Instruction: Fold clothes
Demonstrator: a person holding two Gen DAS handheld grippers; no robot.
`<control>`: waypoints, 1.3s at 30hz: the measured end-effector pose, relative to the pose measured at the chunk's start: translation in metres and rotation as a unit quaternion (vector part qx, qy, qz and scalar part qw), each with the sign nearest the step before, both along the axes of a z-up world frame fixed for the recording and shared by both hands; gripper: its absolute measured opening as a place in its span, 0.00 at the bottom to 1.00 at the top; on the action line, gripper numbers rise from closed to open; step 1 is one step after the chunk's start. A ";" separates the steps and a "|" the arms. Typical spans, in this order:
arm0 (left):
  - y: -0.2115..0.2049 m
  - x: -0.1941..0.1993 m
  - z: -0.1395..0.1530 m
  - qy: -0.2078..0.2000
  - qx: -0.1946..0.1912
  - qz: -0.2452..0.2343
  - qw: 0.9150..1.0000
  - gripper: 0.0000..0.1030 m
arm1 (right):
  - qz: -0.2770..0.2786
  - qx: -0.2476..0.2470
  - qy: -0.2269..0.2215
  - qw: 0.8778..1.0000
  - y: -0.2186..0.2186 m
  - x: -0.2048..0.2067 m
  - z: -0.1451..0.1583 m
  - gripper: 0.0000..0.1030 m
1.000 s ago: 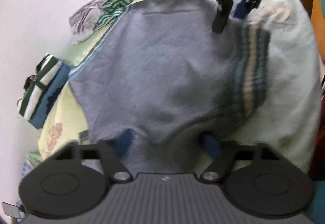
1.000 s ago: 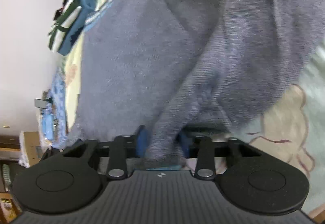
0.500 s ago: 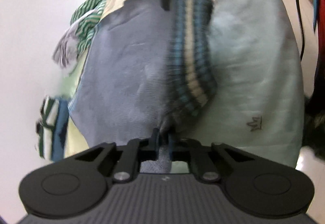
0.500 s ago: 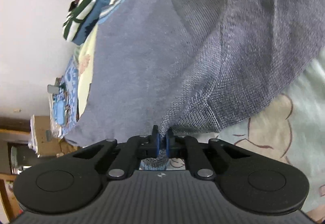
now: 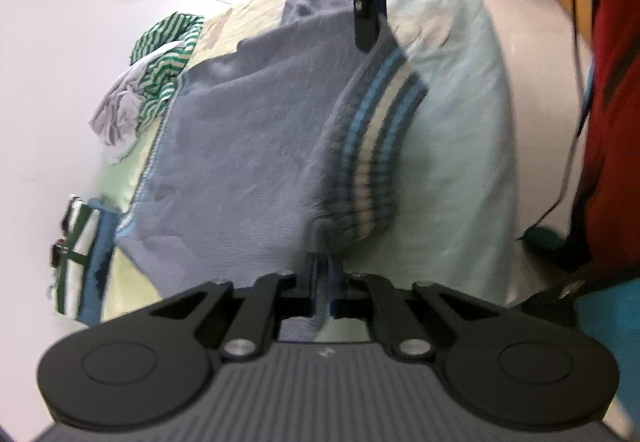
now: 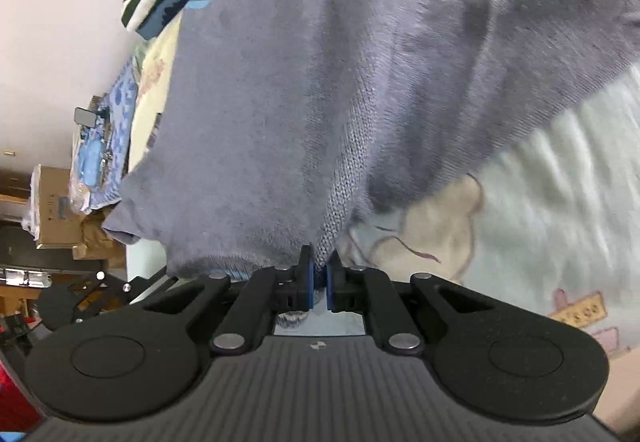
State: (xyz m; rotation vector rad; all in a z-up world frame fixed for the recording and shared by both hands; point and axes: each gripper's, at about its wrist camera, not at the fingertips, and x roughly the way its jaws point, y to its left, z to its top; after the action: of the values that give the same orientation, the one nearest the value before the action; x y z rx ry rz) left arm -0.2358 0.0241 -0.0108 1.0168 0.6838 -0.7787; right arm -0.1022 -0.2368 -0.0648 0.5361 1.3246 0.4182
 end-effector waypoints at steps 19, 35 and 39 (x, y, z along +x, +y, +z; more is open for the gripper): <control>0.079 0.087 0.002 -0.043 -0.017 0.200 0.979 0.54 | -0.240 -0.098 -0.068 0.963 -0.077 0.016 -0.011 0.38; 0.097 0.086 -0.023 -0.001 -0.011 0.243 0.970 0.21 | -0.318 -0.125 -0.139 0.930 -0.076 0.026 -0.011 0.07; 0.100 0.087 -0.021 0.018 -0.026 0.250 0.968 0.17 | -0.334 -0.154 -0.150 0.918 -0.090 0.016 0.005 0.06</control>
State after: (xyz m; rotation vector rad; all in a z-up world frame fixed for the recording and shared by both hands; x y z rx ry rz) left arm -0.1487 0.1240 -0.0315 0.7371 0.8996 -0.3713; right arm -0.0860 -0.3270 -0.0600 0.5927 0.8174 -0.2667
